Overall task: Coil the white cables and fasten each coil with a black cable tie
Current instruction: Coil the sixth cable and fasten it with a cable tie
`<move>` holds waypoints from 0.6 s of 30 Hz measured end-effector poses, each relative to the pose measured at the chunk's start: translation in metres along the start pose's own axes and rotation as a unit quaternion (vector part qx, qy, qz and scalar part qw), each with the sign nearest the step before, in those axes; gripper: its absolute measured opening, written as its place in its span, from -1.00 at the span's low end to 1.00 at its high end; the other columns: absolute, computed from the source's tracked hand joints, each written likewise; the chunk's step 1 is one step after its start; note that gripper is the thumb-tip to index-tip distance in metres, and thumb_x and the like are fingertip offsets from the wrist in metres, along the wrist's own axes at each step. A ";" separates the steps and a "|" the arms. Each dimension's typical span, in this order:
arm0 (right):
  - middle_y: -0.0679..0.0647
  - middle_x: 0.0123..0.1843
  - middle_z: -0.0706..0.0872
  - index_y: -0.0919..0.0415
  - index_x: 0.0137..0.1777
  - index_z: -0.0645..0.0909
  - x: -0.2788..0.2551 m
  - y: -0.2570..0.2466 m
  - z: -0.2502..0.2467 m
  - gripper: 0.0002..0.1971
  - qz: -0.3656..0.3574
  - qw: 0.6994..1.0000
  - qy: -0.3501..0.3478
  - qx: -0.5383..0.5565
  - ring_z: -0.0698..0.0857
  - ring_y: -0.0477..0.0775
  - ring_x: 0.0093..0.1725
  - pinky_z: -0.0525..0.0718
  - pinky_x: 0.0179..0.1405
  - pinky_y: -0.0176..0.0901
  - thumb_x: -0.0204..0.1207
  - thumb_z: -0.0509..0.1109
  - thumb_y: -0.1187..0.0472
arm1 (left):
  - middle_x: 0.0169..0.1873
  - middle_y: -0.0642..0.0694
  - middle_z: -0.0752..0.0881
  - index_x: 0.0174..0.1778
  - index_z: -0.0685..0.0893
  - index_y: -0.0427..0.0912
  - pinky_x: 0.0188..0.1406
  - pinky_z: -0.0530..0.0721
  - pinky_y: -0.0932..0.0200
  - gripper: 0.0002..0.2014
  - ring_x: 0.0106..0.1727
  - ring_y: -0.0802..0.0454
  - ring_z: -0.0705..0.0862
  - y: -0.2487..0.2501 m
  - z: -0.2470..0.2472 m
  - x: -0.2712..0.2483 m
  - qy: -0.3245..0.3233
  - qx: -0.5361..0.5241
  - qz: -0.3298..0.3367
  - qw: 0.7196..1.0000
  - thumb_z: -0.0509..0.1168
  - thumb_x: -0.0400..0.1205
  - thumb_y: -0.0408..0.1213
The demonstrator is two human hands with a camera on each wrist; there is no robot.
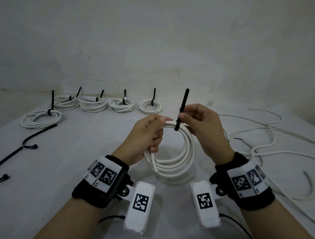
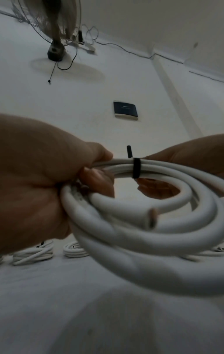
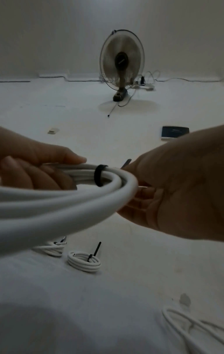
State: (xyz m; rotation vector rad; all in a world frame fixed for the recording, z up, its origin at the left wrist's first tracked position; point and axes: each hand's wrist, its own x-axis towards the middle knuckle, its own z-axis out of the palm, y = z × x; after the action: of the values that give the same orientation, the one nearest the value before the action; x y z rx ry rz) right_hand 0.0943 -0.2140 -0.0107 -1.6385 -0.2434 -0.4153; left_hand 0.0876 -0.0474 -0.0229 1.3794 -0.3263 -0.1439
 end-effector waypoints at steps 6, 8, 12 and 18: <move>0.23 -0.33 0.75 0.18 -0.29 0.55 0.002 0.006 -0.002 -0.81 -0.024 0.996 -0.006 -0.085 0.72 0.01 -0.37 0.69 -0.30 -0.12 0.51 0.44 0.37 | -0.56 0.00 0.22 -0.05 0.65 -0.19 -0.70 0.20 0.40 -0.78 -0.63 0.17 0.16 -0.002 0.003 -0.001 -0.019 0.020 0.004 1.000 0.10 0.73 -0.28; 0.22 -0.32 0.77 0.14 -0.30 0.49 0.002 0.008 -0.001 -0.77 -0.042 0.993 0.013 -0.110 0.72 0.03 -0.36 0.63 -0.31 -0.11 0.53 0.43 0.35 | -0.57 0.01 0.23 -0.04 0.64 -0.21 -0.70 0.21 0.39 -0.80 -0.63 0.16 0.16 -0.002 0.003 -0.001 -0.015 0.022 0.020 0.999 0.11 0.73 -0.30; 0.18 -0.23 0.78 0.21 -0.07 0.56 -0.001 0.001 0.001 -0.94 0.009 0.999 -0.038 -0.001 0.77 0.04 -0.27 0.74 -0.31 -0.09 0.60 0.36 0.24 | -0.62 0.07 0.30 -0.02 0.62 -0.22 -0.71 0.24 0.38 -0.82 -0.65 0.17 0.19 -0.003 0.003 0.000 0.028 0.003 0.056 0.998 0.12 0.73 -0.31; 0.06 -0.51 0.51 0.34 -0.05 0.56 -0.010 0.006 0.014 -0.66 0.142 0.967 -0.143 0.159 0.58 -0.01 -0.52 0.70 -0.38 -0.15 0.67 0.15 0.03 | -0.50 -0.04 0.41 0.13 0.55 -0.20 -0.58 0.51 0.27 -0.79 -0.57 0.13 0.40 -0.004 -0.003 0.005 0.081 -0.086 0.070 0.991 0.06 0.76 -0.20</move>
State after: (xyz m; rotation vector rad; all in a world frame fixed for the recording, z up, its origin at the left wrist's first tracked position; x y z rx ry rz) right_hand 0.0892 -0.1999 -0.0208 -1.3851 -0.2714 0.0801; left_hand 0.0936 -0.0467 -0.0269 1.1855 -0.2665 0.0558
